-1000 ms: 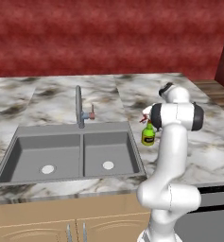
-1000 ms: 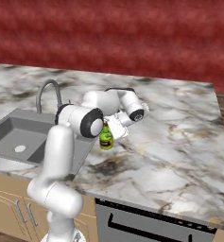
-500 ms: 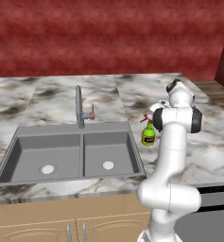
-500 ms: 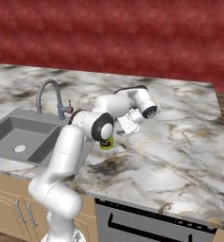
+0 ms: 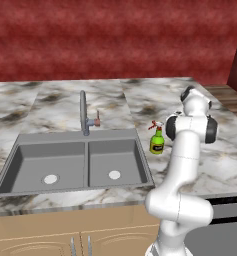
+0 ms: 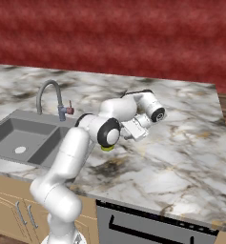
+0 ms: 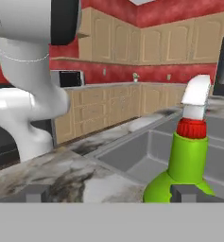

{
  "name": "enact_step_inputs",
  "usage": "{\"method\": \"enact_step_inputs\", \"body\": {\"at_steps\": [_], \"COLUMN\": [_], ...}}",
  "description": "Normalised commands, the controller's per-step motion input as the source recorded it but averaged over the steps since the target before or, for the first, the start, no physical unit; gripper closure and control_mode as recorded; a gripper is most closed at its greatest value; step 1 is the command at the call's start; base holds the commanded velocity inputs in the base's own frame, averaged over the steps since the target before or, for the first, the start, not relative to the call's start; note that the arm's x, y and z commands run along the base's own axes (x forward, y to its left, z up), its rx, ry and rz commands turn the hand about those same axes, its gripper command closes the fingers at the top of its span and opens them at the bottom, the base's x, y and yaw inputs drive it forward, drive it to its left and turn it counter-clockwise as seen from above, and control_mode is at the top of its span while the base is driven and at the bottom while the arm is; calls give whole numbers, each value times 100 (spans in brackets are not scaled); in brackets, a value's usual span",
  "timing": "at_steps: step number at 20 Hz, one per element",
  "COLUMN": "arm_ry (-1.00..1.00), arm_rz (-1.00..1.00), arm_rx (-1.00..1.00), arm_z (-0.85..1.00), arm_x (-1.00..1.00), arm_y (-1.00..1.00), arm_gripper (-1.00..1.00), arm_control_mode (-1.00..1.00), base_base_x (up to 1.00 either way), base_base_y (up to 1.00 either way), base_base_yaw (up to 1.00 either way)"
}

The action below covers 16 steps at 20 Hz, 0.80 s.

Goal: Locate and retrieve the spray and sponge from the cabinet. Place them next to the sink.

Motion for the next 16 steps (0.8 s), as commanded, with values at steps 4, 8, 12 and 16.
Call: {"method": "enact_step_inputs", "body": {"at_steps": [4,8,12,16], "arm_ry": [-9,-15,-18,-17], "arm_rz": [11,10,8,6], "arm_rx": [-17,-11,-8,-17], "arm_z": [14,37,45,51], "arm_x": [-100,-96,-91,-83], "arm_y": [0,3,12,35], "arm_gripper": [-100,-100,-100,-100], "arm_control_mode": [-100,-100,-100,-100], "base_base_x": [0,0,0,0], "base_base_y": [0,0,0,0], "base_base_yaw": [0,0,0,0]}}
